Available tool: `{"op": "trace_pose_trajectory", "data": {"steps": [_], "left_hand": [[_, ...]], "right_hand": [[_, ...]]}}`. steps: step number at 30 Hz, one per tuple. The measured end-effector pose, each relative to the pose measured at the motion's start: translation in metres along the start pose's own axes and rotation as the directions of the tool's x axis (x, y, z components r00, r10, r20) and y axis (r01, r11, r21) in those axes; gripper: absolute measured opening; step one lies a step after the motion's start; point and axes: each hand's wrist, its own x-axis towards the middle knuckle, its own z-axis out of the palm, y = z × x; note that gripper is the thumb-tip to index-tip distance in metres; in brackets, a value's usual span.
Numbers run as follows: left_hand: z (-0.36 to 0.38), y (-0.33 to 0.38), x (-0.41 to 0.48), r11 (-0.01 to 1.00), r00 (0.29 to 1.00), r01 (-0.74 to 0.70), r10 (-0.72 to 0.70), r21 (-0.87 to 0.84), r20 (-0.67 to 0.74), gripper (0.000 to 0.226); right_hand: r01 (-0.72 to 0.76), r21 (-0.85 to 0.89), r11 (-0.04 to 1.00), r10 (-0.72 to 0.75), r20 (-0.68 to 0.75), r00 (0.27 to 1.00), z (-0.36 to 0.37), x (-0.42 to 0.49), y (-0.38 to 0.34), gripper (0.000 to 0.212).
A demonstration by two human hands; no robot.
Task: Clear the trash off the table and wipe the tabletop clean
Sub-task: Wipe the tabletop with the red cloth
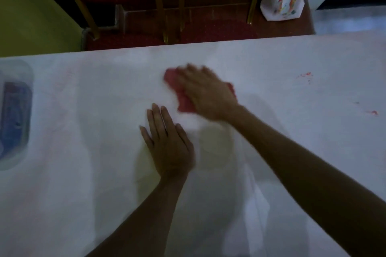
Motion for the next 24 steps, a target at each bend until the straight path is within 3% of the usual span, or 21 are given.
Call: {"op": "trace_pose_trajectory", "data": {"steps": [2, 3, 5, 7, 8, 10, 11, 13, 15, 17, 19, 20, 21, 24], "left_hand": [[0.001, 0.000, 0.000, 1.000, 1.000, -0.005, 0.005, -0.001, -0.006, 0.055], [0.001, 0.000, 0.000, 1.000, 1.000, -0.003, 0.003, 0.002, -0.007, 0.055], [0.000, 0.000, -0.001, 1.000, 1.000, 0.006, -0.006, 0.003, -0.007, 0.055], [0.001, -0.001, -0.003, 1.000, 1.000, 0.004, -0.004, -0.007, -0.014, 0.055], [0.001, -0.001, -0.003, 1.000, 1.000, -0.005, 0.005, -0.011, -0.013, 0.056], [0.001, -0.001, -0.002, 1.000, 1.000, -0.023, 0.023, -0.010, 0.001, 0.058], [0.001, -0.001, -0.001, 1.000, 1.000, -0.023, 0.023, -0.014, 0.004, 0.058], [0.000, -0.001, -0.001, 0.999, 1.000, -0.004, 0.004, -0.031, -0.002, 0.056], [0.000, 0.000, -0.002, 0.999, 1.000, -0.007, 0.006, -0.042, -0.007, 0.055], [0.001, -0.001, -0.001, 0.999, 1.000, -0.009, 0.009, -0.034, -0.012, 0.054], [0.001, -0.001, 0.000, 0.999, 1.000, 0.006, -0.007, -0.041, -0.019, 0.054], [0.001, -0.002, -0.001, 0.999, 1.000, 0.010, -0.011, -0.042, -0.016, 0.054], [0.001, -0.002, -0.002, 0.999, 1.000, 0.008, -0.008, -0.038, -0.010, 0.054], [0.003, -0.007, -0.005, 0.999, 1.000, -0.012, 0.012, -0.030, 0.001, 0.053]], "right_hand": [[-0.259, 0.069, 0.963, 0.264, -0.063, 0.963, -0.009, 0.003, 0.034, 0.081], [-0.405, 0.107, 0.908, 0.414, -0.080, 0.907, -0.010, 0.004, 0.044, 0.084], [-0.533, 0.114, 0.838, 0.545, -0.145, 0.826, -0.005, 0.005, 0.029, 0.081], [-0.393, 0.097, 0.914, 0.404, -0.162, 0.900, 0.007, 0.001, -0.011, 0.076], [-0.246, 0.077, 0.966, 0.254, -0.118, 0.960, 0.013, -0.005, -0.030, 0.073], [-0.016, 0.035, 0.999, 0.017, -0.025, 1.000, 0.020, -0.019, -0.045, 0.067], [0.033, 0.015, 0.999, -0.033, -0.015, 0.999, 0.019, -0.023, -0.036, 0.068], [-0.085, 0.027, 0.996, 0.088, -0.100, 0.991, 0.014, -0.026, -0.004, 0.071], [-0.376, 0.088, 0.923, 0.386, -0.216, 0.897, 0.008, -0.037, 0.036, 0.068], [-0.627, 0.167, 0.761, 0.646, -0.271, 0.713, 0.004, -0.051, 0.056, 0.065], [-0.734, 0.240, 0.635, 0.767, -0.301, 0.566, 0.009, -0.052, 0.031, 0.064], [-0.734, 0.264, 0.625, 0.777, -0.300, 0.554, 0.013, -0.053, 0.007, 0.064], [-0.695, 0.289, 0.658, 0.752, -0.286, 0.594, 0.016, -0.058, -0.017, 0.064], [-0.380, 0.272, 0.884, 0.434, -0.177, 0.883, 0.023, -0.091, -0.067, 0.066]]}}
